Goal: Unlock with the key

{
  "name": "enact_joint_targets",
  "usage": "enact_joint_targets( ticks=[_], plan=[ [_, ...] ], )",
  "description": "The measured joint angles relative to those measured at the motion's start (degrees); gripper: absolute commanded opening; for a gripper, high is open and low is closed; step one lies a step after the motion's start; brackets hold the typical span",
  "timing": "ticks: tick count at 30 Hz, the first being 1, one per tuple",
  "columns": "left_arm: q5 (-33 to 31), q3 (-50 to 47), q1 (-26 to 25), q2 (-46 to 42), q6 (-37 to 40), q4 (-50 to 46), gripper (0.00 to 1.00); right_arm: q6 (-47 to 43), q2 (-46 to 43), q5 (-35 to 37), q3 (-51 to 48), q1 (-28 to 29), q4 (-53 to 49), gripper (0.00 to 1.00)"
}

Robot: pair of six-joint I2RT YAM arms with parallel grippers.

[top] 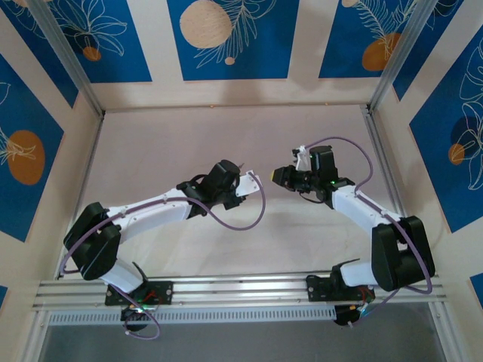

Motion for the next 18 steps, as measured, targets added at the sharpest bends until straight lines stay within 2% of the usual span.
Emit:
enact_joint_targets(
  ticks=[6, 18],
  plan=[
    [0.24, 0.0, 0.0, 0.0, 2.58, -0.46, 0.17, 0.0, 2.16, -2.32, 1.01, 3.69, 1.75, 0.19],
    [-0.81, 3.04, -0.79, 2.08, 7.87, -6.47, 0.17, 1.07, 5.49, -9.38, 1.09, 3.87, 7.13, 0.21]
  ],
)
